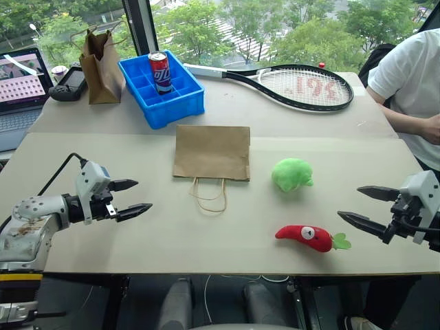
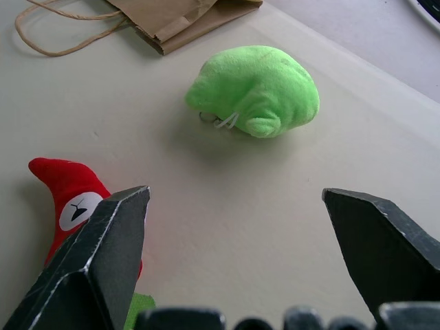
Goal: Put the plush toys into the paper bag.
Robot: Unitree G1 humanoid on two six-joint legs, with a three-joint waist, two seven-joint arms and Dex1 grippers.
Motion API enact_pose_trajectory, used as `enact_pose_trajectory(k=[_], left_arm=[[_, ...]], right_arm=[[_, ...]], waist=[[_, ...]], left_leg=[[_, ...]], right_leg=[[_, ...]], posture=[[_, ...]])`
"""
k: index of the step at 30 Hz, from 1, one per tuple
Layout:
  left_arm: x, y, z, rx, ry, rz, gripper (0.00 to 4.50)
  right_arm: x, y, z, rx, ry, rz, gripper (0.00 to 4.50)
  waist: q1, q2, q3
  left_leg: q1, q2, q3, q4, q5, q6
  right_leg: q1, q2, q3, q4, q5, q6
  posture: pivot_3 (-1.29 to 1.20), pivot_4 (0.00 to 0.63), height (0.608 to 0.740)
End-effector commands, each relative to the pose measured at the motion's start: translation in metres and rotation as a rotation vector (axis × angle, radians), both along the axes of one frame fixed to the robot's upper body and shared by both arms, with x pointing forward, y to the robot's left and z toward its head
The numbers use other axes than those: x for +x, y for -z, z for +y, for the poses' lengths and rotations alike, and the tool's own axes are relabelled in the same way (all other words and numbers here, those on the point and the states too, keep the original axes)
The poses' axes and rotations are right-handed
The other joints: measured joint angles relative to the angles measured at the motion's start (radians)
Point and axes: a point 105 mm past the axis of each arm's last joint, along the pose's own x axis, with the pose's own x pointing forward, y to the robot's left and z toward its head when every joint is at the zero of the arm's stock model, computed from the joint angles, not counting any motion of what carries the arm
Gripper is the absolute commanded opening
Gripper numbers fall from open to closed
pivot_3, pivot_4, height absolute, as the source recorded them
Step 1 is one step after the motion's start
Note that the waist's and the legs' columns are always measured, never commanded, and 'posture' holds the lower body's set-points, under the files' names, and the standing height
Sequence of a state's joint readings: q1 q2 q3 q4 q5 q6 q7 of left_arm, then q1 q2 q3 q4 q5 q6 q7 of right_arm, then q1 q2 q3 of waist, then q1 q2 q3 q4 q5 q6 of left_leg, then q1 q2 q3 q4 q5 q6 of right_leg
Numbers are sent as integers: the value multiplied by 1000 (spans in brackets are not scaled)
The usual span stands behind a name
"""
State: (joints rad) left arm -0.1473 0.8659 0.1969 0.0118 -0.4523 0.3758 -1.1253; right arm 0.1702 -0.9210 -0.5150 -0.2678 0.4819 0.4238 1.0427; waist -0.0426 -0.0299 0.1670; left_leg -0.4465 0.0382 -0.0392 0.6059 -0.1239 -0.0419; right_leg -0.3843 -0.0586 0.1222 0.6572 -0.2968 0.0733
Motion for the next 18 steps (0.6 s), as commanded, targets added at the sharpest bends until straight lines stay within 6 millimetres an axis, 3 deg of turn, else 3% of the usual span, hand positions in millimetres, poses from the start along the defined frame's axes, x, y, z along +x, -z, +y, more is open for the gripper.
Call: enact_pose_trajectory(k=[1, 4, 7, 12, 18], left_arm=[[3, -26, -13, -56, 89, -14, 4500], [4, -62, -38, -63, 294, -44, 4500], [8, -71, -54, -9, 398, -57, 4500], [23, -67, -78, 139, 566, -80, 4500], [32, -44, -99, 237, 693, -93, 4500]], right_arm=[[0, -19, 19, -9, -74, -37, 4466], [-12, -39, 63, -11, -255, 16, 4466], [-18, -53, 89, -25, -355, 42, 4466], [-27, -59, 124, -133, -462, 38, 4466], [-20, -59, 138, -119, -431, 20, 4466]], waist=[[0, 0, 0], [2, 0, 1], [1, 0, 1], [1, 0, 1], [1, 0, 1]], left_leg=[[0, 0, 0, 0, 0, 0], [-2, 0, 0, 2, 0, 0], [-1, 0, 0, 2, 2, 0], [-1, 0, 1, 1, 2, 1], [-7, 0, 0, 2, 2, 1]], right_leg=[[0, 0, 0, 0, 0, 0], [-3, 0, 0, 5, 0, 0], [-2, 1, 0, 6, -2, 4], [-2, 0, 0, 3, -2, 1], [-4, 0, -1, 3, -1, 0]], posture=[[0, 150, 740], [0, 150, 740], [0, 150, 740], [0, 150, 740], [0, 150, 740]])
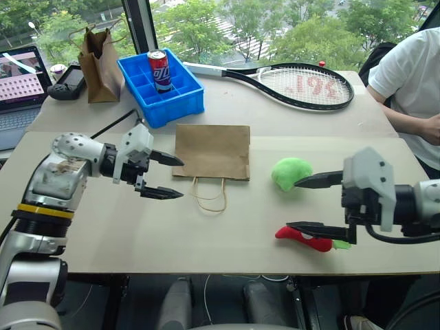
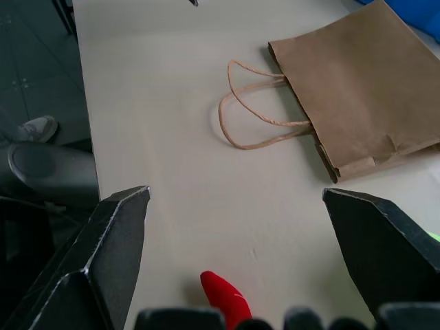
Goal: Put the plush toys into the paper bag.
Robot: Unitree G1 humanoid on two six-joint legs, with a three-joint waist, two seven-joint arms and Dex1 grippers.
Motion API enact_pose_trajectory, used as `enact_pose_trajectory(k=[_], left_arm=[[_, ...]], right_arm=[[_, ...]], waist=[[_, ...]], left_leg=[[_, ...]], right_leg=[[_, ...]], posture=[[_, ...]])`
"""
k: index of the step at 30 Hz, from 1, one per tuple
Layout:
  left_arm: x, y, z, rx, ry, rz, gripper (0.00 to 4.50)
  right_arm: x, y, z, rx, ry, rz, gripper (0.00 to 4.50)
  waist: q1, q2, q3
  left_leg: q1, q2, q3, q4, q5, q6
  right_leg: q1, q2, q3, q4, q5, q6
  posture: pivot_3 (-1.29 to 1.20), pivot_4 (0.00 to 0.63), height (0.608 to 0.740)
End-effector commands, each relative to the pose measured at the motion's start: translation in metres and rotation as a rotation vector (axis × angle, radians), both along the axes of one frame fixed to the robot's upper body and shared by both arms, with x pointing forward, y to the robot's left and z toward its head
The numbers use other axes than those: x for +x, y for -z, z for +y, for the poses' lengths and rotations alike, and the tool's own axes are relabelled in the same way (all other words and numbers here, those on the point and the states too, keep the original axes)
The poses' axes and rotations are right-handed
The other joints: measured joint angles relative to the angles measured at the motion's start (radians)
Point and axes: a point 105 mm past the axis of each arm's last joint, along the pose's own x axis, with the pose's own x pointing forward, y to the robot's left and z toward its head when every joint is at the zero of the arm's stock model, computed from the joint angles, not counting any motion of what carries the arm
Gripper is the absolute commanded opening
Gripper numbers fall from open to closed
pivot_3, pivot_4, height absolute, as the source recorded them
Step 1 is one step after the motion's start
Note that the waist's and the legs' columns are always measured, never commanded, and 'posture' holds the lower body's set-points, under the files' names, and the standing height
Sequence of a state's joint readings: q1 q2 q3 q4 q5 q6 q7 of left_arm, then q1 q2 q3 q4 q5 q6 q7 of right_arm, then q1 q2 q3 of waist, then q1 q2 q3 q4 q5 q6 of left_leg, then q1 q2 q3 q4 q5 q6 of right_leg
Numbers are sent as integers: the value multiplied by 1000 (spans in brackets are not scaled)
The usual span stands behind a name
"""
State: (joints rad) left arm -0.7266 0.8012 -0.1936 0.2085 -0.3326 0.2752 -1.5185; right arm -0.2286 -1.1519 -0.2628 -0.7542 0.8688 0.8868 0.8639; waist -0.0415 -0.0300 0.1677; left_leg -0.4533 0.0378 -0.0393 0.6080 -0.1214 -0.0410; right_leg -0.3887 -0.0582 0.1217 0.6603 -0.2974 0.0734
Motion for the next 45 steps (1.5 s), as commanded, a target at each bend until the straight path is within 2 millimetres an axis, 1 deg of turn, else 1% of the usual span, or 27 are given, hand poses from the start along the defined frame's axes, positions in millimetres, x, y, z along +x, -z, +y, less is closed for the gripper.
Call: enact_pose_trajectory(k=[1, 3, 6, 10, 11, 12, 13, 15, 17, 19, 20, 21, 22, 23, 25, 26, 29, 30, 31, 33, 34, 35, 39, 43, 45], left_arm=[[3, 14, -10, 70, 77, -51, 4500], [6, 27, -20, 80, 104, -53, 4500], [11, 37, -29, 81, 124, -72, 4500], [18, 40, -38, 55, 125, -91, 4500], [24, 40, -42, 41, 103, -108, 4500], [28, 40, -44, 34, 87, -120, 3973], [31, 41, -46, 38, 84, -130, 3785], [35, 40, -49, 35, 82, -130, 2943], [38, 38, -51, 23, 79, -120, 2266], [39, 35, -51, 13, 73, -95, 1389], [39, 34, -51, 9, 71, -85, 1172], [42, 30, -52, -11, 44, -78, 610], [44, 28, -52, -24, 24, -73, 232], [46, 22, -53, -54, 0, -56, 37], [49, 3, -59, -142, -38, -5, 37], [48, -9, -64, -188, -46, 25, 9], [41, -37, -74, -257, -44, 88, 0], [37, -44, -77, -268, -37, 107, 0], [34, -49, -79, -273, -32, 121, 0], [27, -61, -83, -275, -34, 150, 0], [24, -66, -85, -280, -39, 162, 0], [22, -71, -87, -285, -48, 170, 0], [14, -82, -93, -289, -55, 190, 0], [6, -92, -99, -327, -47, 224, 0], [4, -93, -100, -324, -47, 221, 0]], right_arm=[[3, -1, 5, 5, 31, -24, 4466], [5, -1, 5, 18, 63, -35, 4466], [6, 0, 2, 19, 104, -45, 4466], [6, 1, -1, 12, 138, -49, 4466], [6, 1, -3, 11, 147, -52, 4466], [6, 2, -3, 10, 154, -54, 4500], [6, 2, -4, 11, 160, -56, 4500], [5, 3, -4, 11, 165, -56, 4500], [4, 4, -4, 11, 167, -54, 4500], [3, 6, -4, 8, 170, -53, 4500], [3, 7, -4, 7, 171, -53, 4500], [3, 10, -4, 6, 172, -52, 4500], [2, 11, -4, 6, 172, -51, 4500], [1, 14, -3, 12, 167, -44, 4500], [1, 22, -2, 21, 172, -36, 4500], [4, 25, -2, 35, 185, -37, 4243], [10, 29, 1, 81, 211, -53, 3410], [13, 30, 3, 97, 219, -62, 2999], [15, 31, 5, 107, 224, -68, 2739], [23, 32, 10, 139, 242, -88, 1956], [26, 33, 14, 149, 246, -98, 1691], [29, 34, 18, 165, 253, -109, 1329], [46, 35, 33, 223, 283, -144, 33], [64, 46, 50, 249, 303, -148, 33], [73, 50, 60, 265, 304, -152, 33]], waist=[[1, 0, 0], [1, 0, 0], [3, 0, 0], [3, 0, 0], [3, 0, 0], [3, 0, 0], [3, 0, 0], [3, 0, 0], [0, 0, 0], [0, 0, 0], [0, 0, 0], [-1, 0, 0], [-1, 0, 0], [-1, 0, 0], [0, 0, 0], [0, -1, 0], [0, -1, 0], [0, -1, 0], [-1, -1, 0], [-3, 0, 0], [-5, 0, 0], [-7, 0, 0], [-8, 0, 0], [-4, 0, 0], [-1, 0, 0]], left_leg=[[-1, 0, 0, 0, 0, 0], [-1, 0, -1, 0, 0, 0], [-1, 0, -1, 2, 0, 0], [-2, 0, -2, 3, 0, 1], [-2, -1, -3, 3, 0, 1], [-2, -1, -3, 3, 0, 1], [-2, -1, -3, 3, 0, 1], [-2, -1, -3, 4, 1, 1], [-2, -1, -3, 3, 1, 1], [-2, -1, -4, 3, 1, 1], [-2, -1, -4, 3, 1, 1], [-2, -1, -4, 3, 1, 1], [-2, -1, -4, 3, 1, 1], [-2, -1, -4, 3, 1, 1], [-2, -1, -4, 4, 1, 1], [-3, -1, -6, 4, 1, 1], [-4, -2, -7, 6, 1, 1], [-4, -2, -8, 6, 1, 1], [-4, -2, -8, 6, 1, 1], [-4, -2, -8, 6, 1, 1], [-4, -2, -8, 6, 1, 1], [-3, -2, -9, 6, 1, 1], [-3, -1, -10, 5, 1, 1], [-3, -2, -10, 5, 1, 1], [-3, -2, -10, 5, 1, 1]], right_leg=[[0, 0, 0, 0, 0, 0], [0, 0, 0, 1, 0, 0], [0, 0, -1, 2, 0, 0], [0, 0, -2, 2, 0, 0], [0, 0, -2, 3, 0, 0], [0, 0, -2, 3, 0, 0], [0, 0, -2, 3, 0, 1], [0, 0, -2, 3, 0, 1], [0, 0, -2, 3, 0, 1], [0, 0, -2, 3, 0, 1], [0, 0, -2, 3, 0, 1], [0, 0, -2, 3, 0, 1], [0, 0, -2, 3, 0, 1], [0, 0, -2, 3, 0, 1], [0, 0, -2, 3, 0, 1], [0, 0, -3, 3, 0, 2], [0, 0, -5, 4, 0, 2], [0, 0, -5, 4, 0, 2], [0, 0, -5, 4, 0, 2], [0, 0, -5, 4, 0, 2], [0, 1, -5, 4, 0, 2], [0, 1, -5, 4, 0, 2], [0, 2, -5, 5, 0, 2], [0, 2, -6, 5, 0, 2], [0, 2, -6, 5, 0, 2]], posture=[[0, 150, 740], [0, 150, 740], [0, 150, 740], [0, 150, 740], [0, 150, 740], [0, 150, 740], [0, 150, 740], [0, 150, 740], [0, 150, 740], [0, 150, 740], [0, 150, 740], [0, 150, 740], [0, 150, 740], [0, 150, 740], [0, 150, 740], [0, 150, 740], [0, 150, 740], [0, 150, 740], [0, 150, 740], [0, 150, 740], [0, 150, 740], [0, 150, 740], [0, 150, 740], [0, 150, 740], [0, 150, 740]])
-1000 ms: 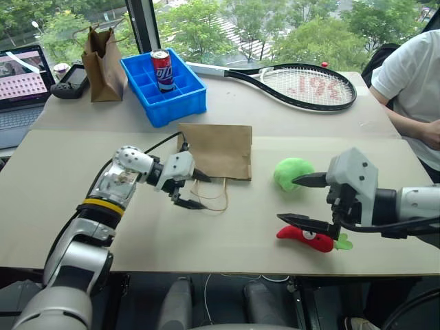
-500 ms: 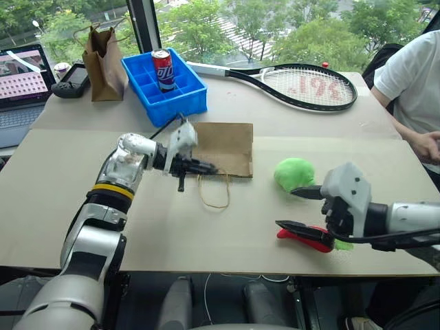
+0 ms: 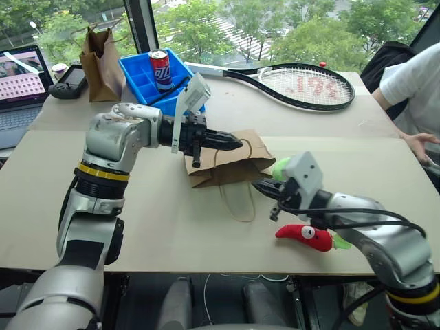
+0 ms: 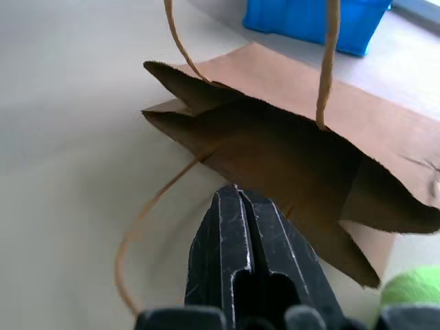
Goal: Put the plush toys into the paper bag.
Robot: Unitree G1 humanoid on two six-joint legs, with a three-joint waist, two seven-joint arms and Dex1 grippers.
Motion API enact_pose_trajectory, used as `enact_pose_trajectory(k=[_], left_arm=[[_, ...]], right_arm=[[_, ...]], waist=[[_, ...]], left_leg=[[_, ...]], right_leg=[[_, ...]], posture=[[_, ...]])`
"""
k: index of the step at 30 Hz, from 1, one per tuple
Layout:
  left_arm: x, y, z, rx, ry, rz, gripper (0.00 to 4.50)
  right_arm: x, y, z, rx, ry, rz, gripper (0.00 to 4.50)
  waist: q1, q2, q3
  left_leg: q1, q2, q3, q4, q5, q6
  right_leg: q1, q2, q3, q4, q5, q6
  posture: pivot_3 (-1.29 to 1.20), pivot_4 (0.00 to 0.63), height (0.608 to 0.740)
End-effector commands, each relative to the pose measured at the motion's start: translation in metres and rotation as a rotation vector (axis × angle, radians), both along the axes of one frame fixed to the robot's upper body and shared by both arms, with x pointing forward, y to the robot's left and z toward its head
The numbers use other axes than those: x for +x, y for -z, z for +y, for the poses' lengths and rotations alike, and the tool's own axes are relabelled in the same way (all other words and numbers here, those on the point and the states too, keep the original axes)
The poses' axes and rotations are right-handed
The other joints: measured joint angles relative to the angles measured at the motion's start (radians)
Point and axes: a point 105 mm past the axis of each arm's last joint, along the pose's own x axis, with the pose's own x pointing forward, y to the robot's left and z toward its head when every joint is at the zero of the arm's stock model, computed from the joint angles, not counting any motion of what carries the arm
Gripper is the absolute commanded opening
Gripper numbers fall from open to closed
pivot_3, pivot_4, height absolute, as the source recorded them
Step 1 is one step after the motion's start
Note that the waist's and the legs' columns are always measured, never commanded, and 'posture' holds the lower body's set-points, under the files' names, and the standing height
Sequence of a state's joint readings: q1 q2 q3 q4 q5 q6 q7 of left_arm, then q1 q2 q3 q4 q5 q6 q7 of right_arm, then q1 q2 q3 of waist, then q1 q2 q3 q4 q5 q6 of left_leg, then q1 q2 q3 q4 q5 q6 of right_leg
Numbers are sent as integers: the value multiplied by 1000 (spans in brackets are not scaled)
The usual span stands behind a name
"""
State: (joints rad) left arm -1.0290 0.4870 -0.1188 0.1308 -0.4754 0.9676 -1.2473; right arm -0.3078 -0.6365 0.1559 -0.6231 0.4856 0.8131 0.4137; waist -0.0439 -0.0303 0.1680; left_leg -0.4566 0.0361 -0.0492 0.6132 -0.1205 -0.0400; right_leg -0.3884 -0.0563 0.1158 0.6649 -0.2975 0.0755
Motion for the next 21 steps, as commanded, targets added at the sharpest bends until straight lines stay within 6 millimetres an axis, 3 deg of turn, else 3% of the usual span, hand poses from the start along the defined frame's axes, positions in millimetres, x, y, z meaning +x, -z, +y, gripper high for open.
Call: enact_pose_trajectory(k=[1, 6, 9, 12, 15, 21], left_arm=[[-9, -22, -4, -26, 21, -64, 0], [-11, -12, -2, 25, 13, -27, 0], [-8, -11, 0, 45, -8, -27, 0], [-8, -18, 0, 18, -16, -16, 0], [-8, -27, -1, -20, -31, 5, 0], [-8, -45, 2, -44, -68, 41, 0]], right_arm=[[15, -1, 15, 29, 12, -60, 33], [46, 21, 29, 24, 38, -75, 33], [60, 23, 29, 29, 46, -107, 33], [71, 32, 27, -3, 69, -106, 33], [79, 55, 26, -75, 88, -71, 33], [81, 85, 32, -86, 88, -15, 33]], waist=[[1, 0, 0], [-1, 0, 0], [-1, 0, 0], [0, 0, 0], [0, 0, 0], [-8, 0, 0]], left_leg=[[0, 0, 0, 0, 0, 0], [0, 0, 0, 0, 0, 0], [0, 0, -1, -1, 0, 0], [0, 0, -1, -1, 0, -1], [0, 0, -1, -1, 0, -1], [1, 0, -2, -2, 0, -1]], right_leg=[[0, 0, 0, 0, 0, 0], [0, 0, -1, 0, 0, 0], [0, 0, -1, 0, 0, 0], [0, 0, -1, 0, 0, 0], [0, 0, -1, 0, 0, -1], [0, 0, -2, 1, 0, -1]], posture=[[0, 150, 740], [0, 150, 740], [0, 150, 740], [0, 150, 740], [0, 150, 740], [0, 150, 740]])
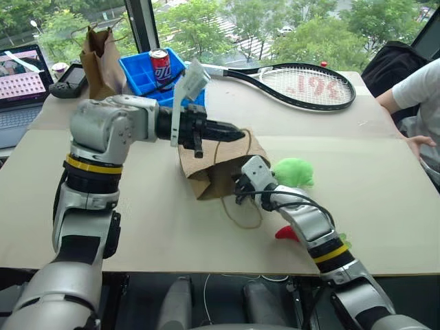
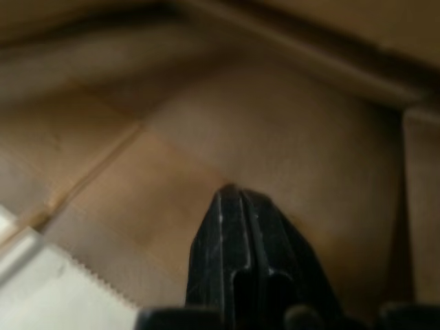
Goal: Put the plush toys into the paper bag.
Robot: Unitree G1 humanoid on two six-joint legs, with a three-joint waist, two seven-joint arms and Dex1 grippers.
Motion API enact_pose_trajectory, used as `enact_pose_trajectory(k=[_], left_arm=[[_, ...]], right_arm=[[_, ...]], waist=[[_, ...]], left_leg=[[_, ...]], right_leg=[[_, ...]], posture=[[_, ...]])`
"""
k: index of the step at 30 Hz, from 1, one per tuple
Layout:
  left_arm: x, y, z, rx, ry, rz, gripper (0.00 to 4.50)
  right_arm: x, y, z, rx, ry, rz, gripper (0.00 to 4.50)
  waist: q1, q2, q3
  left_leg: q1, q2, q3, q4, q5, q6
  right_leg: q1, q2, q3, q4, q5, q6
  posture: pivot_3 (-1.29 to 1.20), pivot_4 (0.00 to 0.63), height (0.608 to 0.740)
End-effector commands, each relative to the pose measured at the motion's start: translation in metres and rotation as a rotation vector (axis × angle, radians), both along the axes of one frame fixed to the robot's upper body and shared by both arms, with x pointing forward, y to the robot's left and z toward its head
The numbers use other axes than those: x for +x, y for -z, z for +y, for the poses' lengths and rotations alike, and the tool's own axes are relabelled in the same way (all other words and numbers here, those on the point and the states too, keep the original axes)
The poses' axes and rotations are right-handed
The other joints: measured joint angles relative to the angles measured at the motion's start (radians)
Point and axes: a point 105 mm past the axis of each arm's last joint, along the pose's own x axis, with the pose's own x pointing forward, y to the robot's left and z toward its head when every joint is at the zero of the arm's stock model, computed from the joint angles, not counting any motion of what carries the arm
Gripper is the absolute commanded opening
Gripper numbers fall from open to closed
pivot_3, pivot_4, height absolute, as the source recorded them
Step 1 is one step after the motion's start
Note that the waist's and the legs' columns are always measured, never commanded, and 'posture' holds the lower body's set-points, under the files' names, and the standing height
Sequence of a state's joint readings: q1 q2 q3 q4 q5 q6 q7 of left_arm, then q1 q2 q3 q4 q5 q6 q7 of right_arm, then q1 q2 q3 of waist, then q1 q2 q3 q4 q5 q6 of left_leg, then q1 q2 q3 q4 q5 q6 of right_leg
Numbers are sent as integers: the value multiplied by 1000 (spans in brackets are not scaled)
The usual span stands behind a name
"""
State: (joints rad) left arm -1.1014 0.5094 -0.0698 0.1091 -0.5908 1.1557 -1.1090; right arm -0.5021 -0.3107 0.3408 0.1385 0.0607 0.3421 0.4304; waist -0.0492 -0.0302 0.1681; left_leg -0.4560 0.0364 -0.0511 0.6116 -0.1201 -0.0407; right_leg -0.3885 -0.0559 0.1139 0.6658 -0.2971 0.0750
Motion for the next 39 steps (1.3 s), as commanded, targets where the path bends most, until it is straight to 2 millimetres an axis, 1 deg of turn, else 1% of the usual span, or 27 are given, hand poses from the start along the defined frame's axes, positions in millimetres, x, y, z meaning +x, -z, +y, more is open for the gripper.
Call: enact_pose_trajectory(k=[1, 4, 8, 13, 20, 23, 26, 31, 34, 36, 38, 39], left_arm=[[-8, -24, 0, -14, 14, -39, 0], [-8, -42, 3, -3, -9, -126, 0], [-9, -73, 5, 17, -9, -323, 0], [-10, -91, 5, 50, 2, -476, 0], [-7, -99, 7, 88, -10, -589, 0], [-4, -95, 8, 92, -14, -589, 0], [0, -82, 8, 117, -21, -574, 0], [3, -62, 7, 108, -34, -513, 0], [3, -57, 4, 89, -33, -489, 0], [1, -55, 1, 72, -25, -470, 0], [0, -54, -1, 66, -22, -463, 0], [0, -53, -2, 63, -21, -460, 0]], right_arm=[[0, 19, -1, -19, 1, 35, 33], [0, 28, -4, -48, -4, 45, 33], [-1, 26, -3, -78, -31, 30, 33], [-2, 19, -1, -95, -48, 5, 33], [-4, 13, -1, -128, -65, -22, 33], [-5, 10, -2, -126, -66, -26, 33], [-7, 2, -3, -112, -70, -42, 33], [-22, -49, -1, -16, -144, -151, 33], [-33, -74, -3, 2, -182, -194, 33], [-44, -99, -10, 40, -206, -225, 33], [-52, -118, -19, 55, -217, -244, 33], [-56, -126, -27, 53, -222, -247, 33]], waist=[[-6, 0, 0], [-12, 0, 0], [-17, 0, 0], [-17, 0, 0], [-17, 0, 0], [-17, 0, 0], [-17, 0, 0], [-16, 0, 1], [-13, 1, 1], [-10, 1, 1], [-6, 1, 1], [-3, 1, 1]], left_leg=[[1, 0, 0, 0, 0, 0], [4, 0, 0, -1, 0, -1], [5, 0, 0, -2, 1, -1], [6, 0, 0, -3, 1, -1], [5, 0, 0, -3, 1, -1], [5, 0, 0, -4, 1, -1], [4, 0, 0, -4, 1, -1], [3, 0, 0, -3, 1, -1], [0, 0, 0, -2, 1, -1], [0, 0, 0, -2, 1, -1], [0, 0, 0, -2, 1, -1], [0, 0, 0, -2, 1, -1]], right_leg=[[1, 0, 0, 1, 0, 0], [3, 0, 0, 1, 0, 0], [3, 0, 0, 1, 0, 0], [4, 0, 0, 1, 0, 0], [2, 0, 1, 1, 0, 0], [2, 0, 1, 1, 0, 0], [2, 0, 1, 1, 0, 0], [1, 0, 1, 1, 0, 0], [-1, 0, 0, 1, 0, 0], [0, 0, 0, 1, 0, 0], [0, 0, 0, 1, 0, 0], [0, 0, 0, 0, 0, 0]], posture=[[0, 150, 740], [0, 150, 740], [0, 150, 740], [0, 150, 740], [0, 150, 740], [0, 150, 740], [0, 150, 740], [0, 150, 740], [0, 150, 740], [0, 150, 740], [0, 150, 740], [0, 150, 740]])
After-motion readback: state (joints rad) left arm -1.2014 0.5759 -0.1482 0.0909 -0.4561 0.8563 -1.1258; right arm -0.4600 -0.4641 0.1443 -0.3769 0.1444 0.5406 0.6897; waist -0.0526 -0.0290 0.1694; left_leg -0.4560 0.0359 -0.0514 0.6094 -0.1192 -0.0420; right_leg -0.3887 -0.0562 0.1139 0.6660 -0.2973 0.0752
